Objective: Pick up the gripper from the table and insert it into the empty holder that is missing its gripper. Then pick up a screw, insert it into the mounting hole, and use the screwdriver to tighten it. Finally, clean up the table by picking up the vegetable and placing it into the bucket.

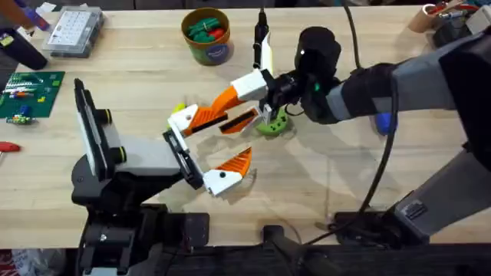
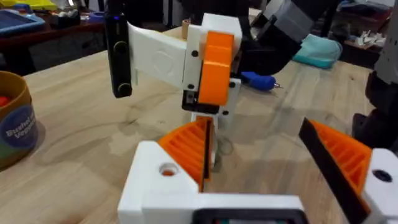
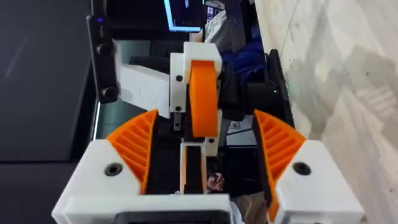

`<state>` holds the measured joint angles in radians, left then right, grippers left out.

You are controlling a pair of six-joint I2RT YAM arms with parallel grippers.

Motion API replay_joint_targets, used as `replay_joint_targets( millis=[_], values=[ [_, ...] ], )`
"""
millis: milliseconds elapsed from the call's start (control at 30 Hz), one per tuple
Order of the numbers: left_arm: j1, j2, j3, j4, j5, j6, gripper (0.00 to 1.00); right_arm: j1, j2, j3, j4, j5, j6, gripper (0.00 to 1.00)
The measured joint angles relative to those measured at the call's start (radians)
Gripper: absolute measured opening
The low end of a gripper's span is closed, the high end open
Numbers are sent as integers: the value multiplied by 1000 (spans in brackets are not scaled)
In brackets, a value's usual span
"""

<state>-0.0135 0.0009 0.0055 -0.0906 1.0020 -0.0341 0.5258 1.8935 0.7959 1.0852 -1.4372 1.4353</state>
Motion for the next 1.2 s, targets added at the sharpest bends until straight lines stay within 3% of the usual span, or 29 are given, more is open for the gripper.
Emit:
replay_joint_targets(
  millis=[133,467,567,633,1200],
  values=[
    [0,0,0,0,0,0,986,1,0,0,4,0,1,784],
    [0,0,0,0,0,0,986,1,0,0,7,8,6,489],
    [0,0,0,0,0,0,986,1,0,0,7,12,17,110],
    [0,0,0,-1,0,-2,986,2,0,0,13,11,27,9],
    [1,0,0,0,-8,-4,986,12,0,0,14,62,27,8]
  ],
)
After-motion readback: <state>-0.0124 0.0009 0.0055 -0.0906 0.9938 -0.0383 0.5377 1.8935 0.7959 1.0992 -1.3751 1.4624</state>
